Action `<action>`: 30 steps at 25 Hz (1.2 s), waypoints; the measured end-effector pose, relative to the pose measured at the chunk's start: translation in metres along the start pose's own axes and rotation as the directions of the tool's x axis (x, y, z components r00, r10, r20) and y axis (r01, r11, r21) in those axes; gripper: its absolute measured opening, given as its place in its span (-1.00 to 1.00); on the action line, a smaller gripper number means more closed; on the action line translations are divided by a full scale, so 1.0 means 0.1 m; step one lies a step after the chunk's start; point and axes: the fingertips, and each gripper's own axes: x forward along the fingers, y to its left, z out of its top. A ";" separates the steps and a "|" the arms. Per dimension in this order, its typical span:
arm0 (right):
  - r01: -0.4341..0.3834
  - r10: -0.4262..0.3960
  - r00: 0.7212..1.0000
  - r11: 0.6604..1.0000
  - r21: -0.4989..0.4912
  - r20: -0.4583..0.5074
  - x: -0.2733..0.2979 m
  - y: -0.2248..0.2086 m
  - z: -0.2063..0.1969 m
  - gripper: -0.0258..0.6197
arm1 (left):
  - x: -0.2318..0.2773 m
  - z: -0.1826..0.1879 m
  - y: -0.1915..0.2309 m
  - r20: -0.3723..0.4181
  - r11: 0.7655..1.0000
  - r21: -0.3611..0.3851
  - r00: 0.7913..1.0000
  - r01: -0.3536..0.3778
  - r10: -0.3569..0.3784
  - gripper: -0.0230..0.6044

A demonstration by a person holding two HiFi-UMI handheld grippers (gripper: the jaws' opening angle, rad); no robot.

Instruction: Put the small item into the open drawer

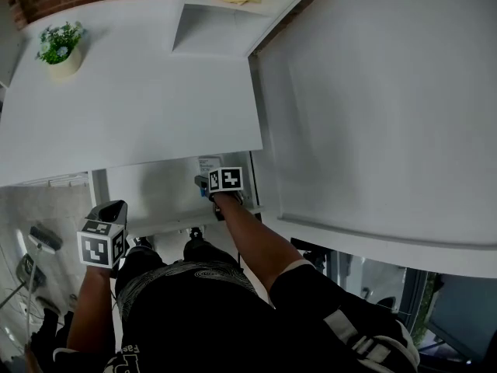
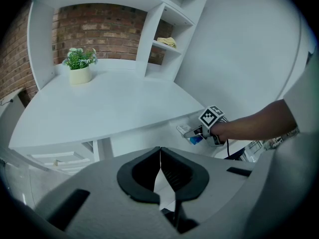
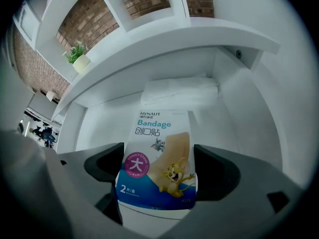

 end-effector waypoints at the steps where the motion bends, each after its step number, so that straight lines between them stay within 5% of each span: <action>1: 0.003 -0.003 1.000 1.000 -0.005 -0.002 0.02 0.00 0.00 0.38 | 0.00 0.00 0.00 0.000 1.000 -0.004 1.000 -0.002 0.002 -0.87; 18: 0.092 -0.098 0.994 0.990 -0.110 -0.052 0.23 -0.02 -0.11 0.38 | 0.07 -0.06 -0.08 -0.005 1.000 -0.004 1.000 -0.011 0.011 -0.87; 30: 0.078 -0.087 0.994 0.990 -0.121 -0.070 0.16 -0.05 -0.10 0.38 | 0.09 0.00 -0.13 0.011 1.000 0.008 1.000 -0.009 0.009 -0.87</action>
